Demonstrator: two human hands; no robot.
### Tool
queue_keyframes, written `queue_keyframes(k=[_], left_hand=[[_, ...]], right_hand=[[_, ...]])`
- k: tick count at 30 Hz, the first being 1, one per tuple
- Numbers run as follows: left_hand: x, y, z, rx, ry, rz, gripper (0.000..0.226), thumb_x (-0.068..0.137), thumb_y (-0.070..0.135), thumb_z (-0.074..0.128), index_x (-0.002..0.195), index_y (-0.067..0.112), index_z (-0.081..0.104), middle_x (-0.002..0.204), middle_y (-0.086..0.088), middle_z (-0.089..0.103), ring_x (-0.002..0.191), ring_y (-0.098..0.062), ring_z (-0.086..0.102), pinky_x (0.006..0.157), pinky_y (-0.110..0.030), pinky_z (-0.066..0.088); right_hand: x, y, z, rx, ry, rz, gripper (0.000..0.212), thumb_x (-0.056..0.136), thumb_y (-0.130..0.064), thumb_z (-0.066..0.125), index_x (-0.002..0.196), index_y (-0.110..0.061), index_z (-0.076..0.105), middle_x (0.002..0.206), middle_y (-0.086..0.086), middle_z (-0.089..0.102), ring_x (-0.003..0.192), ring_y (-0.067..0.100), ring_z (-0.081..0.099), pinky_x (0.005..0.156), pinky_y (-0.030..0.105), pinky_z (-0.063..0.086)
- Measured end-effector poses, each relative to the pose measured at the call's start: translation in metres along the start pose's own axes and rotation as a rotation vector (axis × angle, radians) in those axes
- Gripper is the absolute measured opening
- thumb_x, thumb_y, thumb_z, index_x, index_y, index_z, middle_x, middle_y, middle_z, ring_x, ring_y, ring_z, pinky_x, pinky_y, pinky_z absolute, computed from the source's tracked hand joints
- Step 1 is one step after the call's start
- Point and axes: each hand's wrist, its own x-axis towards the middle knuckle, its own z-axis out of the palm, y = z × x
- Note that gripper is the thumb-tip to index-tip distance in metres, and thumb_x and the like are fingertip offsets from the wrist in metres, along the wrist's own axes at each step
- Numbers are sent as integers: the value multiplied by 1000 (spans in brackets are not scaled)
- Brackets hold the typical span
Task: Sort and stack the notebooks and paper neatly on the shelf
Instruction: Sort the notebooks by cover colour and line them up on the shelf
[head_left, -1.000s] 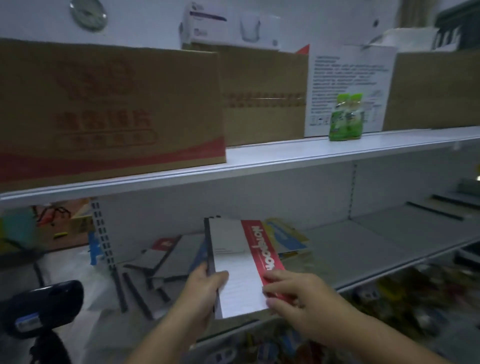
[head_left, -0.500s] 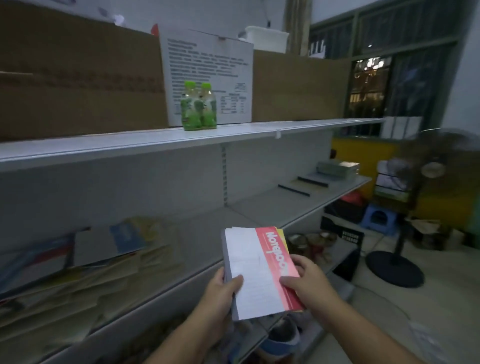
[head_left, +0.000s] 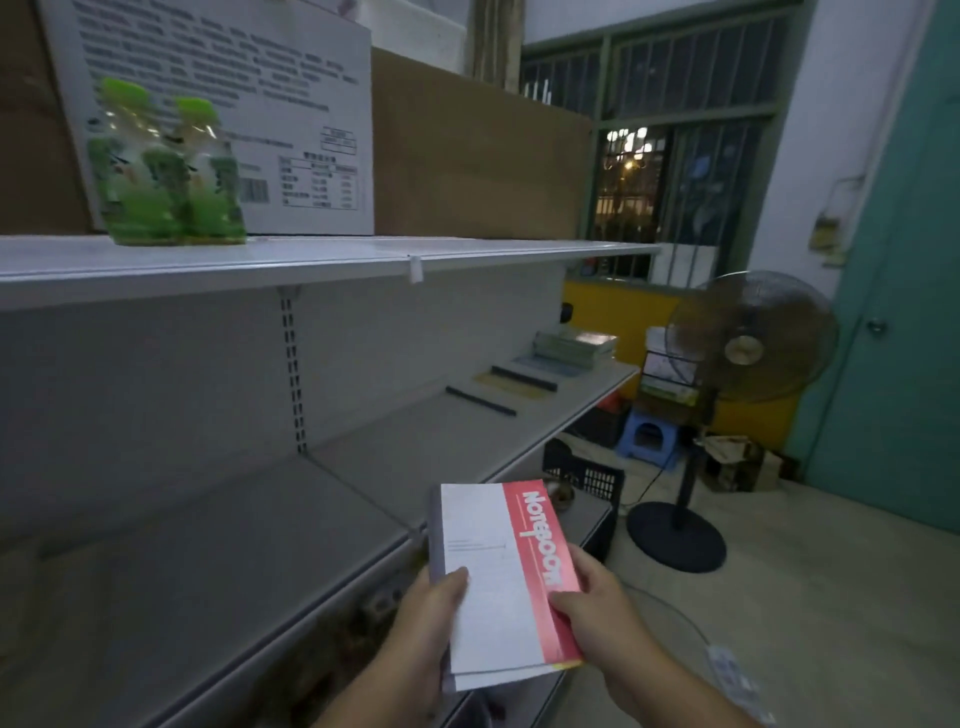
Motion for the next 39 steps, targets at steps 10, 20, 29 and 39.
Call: queue_keyframes(k=[10,20,29,39], left_hand=[[160,33,45,-47,-52,37,24,98,6,45,120,9,53,102,-16,71,87,-33,70,70,-40,58],[249,58,70,-178,-126,47,32,95,2,42,122,15,53,92,-13,74,79,-29,72,63,-40,59],[372,80,101,245,257,95,28,81,-14,58,93,8,69,78,-6,72,82,-27,67,73,-35,55],[487,71,132,874,419,155,108,69,42,76,153,21,11,143,3,45,128,-14,47,104,-28,41]], right_hand=[[154,-51,-35,-74,-3,59,38,85,7,49,88,-30,58,89,6,74,79,26,72,82,45,57],[288,-64,-43,-67,-90,22,43,88,11,40,104,-23,61,78,9,69,59,20,63,54,27,49],[458,-76,-71,-240,-90,-70,34,82,3,52,107,-15,68,92,4,71,74,25,70,70,38,59],[599,-77,-84,-685,-132,-403,34,92,-24,53,125,-21,59,120,2,60,87,11,60,75,18,50]])
